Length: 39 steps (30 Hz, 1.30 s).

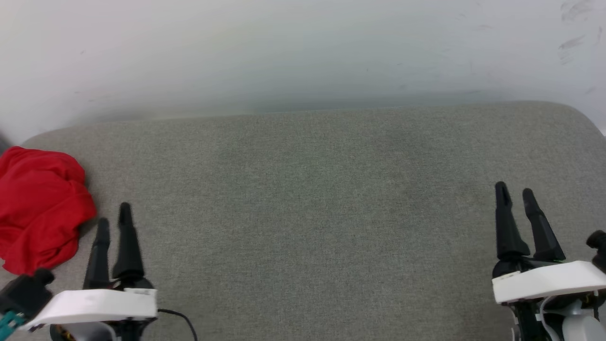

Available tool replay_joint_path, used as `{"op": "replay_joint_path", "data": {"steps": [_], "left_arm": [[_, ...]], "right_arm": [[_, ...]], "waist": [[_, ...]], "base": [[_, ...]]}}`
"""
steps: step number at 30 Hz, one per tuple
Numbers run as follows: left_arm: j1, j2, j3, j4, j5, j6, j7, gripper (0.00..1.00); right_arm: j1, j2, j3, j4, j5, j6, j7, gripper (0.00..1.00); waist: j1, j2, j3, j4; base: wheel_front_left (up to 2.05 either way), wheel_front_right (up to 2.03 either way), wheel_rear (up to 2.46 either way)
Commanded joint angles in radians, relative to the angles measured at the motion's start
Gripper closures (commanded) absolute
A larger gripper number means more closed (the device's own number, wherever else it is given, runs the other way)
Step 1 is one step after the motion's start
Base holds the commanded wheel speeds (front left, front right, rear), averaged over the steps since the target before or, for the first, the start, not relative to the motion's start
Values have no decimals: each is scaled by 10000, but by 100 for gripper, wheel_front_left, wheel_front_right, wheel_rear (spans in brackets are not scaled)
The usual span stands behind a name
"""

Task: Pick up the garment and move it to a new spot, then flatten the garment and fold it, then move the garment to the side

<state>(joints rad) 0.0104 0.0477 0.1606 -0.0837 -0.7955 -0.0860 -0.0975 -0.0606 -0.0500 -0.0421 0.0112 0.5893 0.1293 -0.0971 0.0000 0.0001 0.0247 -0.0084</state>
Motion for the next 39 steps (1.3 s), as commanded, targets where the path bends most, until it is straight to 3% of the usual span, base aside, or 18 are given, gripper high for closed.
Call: {"op": "replay_joint_path", "data": {"steps": [1, 6, 12, 22, 27, 32, 39], "left_arm": [[-38, 26, -264, -407, 705, 46, -90, 0], [146, 67, -1261, -675, 2194, 462, -244, 0], [158, 630, -2286, -701, 3227, 1258, -416, 0], [-29, 1797, -4125, -671, 4483, 3097, -685, 0], [-132, 2266, -4936, -601, 4893, 4013, -794, 0], [-305, 2632, -5761, -558, 5256, 4657, -918, 0], [-231, 2500, -5778, -941, 4905, 5137, -1042, 0]], "right_arm": [[-203, -12, 155, -239, -523, 18, -95, 0], [-174, -15, 338, -415, -1587, 19, -240, 0], [-93, -14, 452, -402, -2814, 19, -409, 0], [-25, -11, 345, -133, -4202, 20, -671, 0], [-39, -11, 395, -76, -4858, 20, -801, 0], [-48, -10, 482, -108, -5343, 13, -919, 0], [16, -9, 449, -162, -5283, 13, -1051, 0]], "waist": [[0, -1, 11, -5], [0, -1, 58, -38], [0, -1, 122, -72], [0, -1, 177, -112], [0, -1, 182, -123], [0, -1, 194, -130], [0, -1, 219, -126]], "base": [[0, 0, 0], [0, 0, 0], [0, 0, 0], [0, 0, 0], [0, 0, 0], [0, 0, 0], [0, 0, 0]]}}
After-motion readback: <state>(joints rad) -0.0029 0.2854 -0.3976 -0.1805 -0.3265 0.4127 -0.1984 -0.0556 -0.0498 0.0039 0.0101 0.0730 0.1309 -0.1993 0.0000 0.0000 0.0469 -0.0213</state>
